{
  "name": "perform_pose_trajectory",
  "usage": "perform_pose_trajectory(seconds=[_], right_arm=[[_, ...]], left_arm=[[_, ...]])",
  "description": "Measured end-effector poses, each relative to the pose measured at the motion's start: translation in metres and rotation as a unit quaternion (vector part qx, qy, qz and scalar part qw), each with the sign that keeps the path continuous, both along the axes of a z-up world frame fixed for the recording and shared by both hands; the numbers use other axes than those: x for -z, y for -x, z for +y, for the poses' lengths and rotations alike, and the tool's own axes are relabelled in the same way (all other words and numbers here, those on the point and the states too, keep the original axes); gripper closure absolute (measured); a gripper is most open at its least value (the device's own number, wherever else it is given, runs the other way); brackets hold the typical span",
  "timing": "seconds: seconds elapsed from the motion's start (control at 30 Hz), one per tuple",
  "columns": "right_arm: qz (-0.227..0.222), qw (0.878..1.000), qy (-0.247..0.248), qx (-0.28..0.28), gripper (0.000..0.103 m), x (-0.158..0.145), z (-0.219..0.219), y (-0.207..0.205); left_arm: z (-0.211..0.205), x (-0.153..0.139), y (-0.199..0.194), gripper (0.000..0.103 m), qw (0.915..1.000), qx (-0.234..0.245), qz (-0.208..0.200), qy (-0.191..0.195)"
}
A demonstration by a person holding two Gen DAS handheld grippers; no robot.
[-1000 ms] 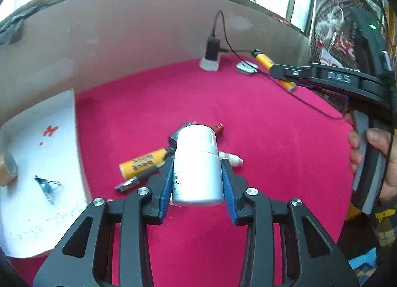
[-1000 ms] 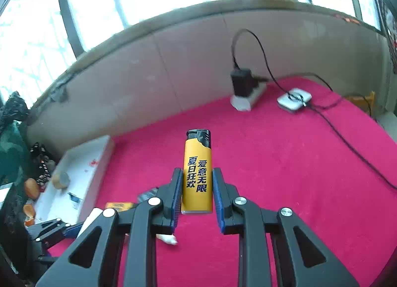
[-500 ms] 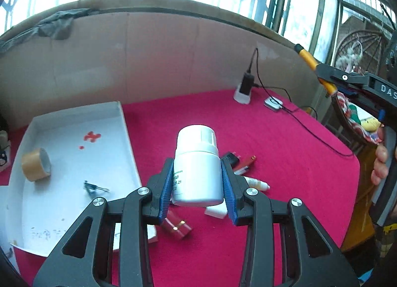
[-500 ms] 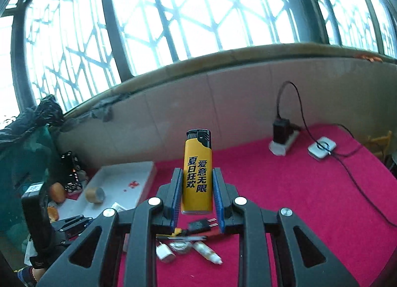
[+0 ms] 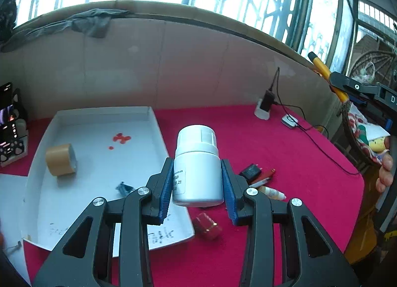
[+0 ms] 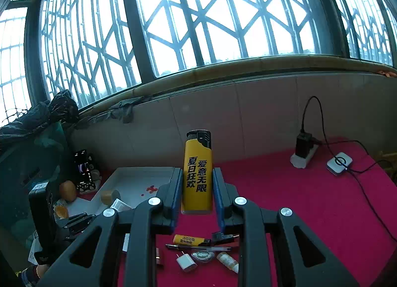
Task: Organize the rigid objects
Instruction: 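Carry the pill bottle and lighter over the white tray and release the lighter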
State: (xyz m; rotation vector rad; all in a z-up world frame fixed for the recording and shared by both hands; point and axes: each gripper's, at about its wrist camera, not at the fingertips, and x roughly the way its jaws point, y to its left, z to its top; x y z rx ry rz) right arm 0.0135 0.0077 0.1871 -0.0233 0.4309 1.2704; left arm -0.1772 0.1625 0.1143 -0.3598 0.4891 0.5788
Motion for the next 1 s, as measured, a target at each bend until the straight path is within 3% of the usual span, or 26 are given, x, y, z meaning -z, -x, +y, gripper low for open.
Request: perform_pose_trajectory(seconds=[0.43, 0.73, 0.87, 1.0], right_arm=[[-0.024, 0.999, 0.001, -0.039, 0.08, -0.017, 0.034, 0.029], [-0.014, 0.997, 0.006, -0.077, 0.081, -0.019, 0.065, 0.046], [-0.006, 0.995, 0.017, -0.1, 0.086, -0.017, 0.085, 0.056], [-0.029, 0.993, 0.029, -0.107, 0.089, -0.015, 0.106, 0.07]], left_arm=[[0.032, 0.0, 0.039, 0.067, 0.998, -0.06, -0.017, 0.012], [0.052, -0.001, 0.063, 0.067, 0.995, -0.096, -0.024, 0.016], [0.064, 0.001, 0.072, 0.067, 0.993, -0.115, -0.022, 0.016], [0.081, 0.004, 0.08, 0.067, 0.9904, -0.136, -0.017, 0.018]])
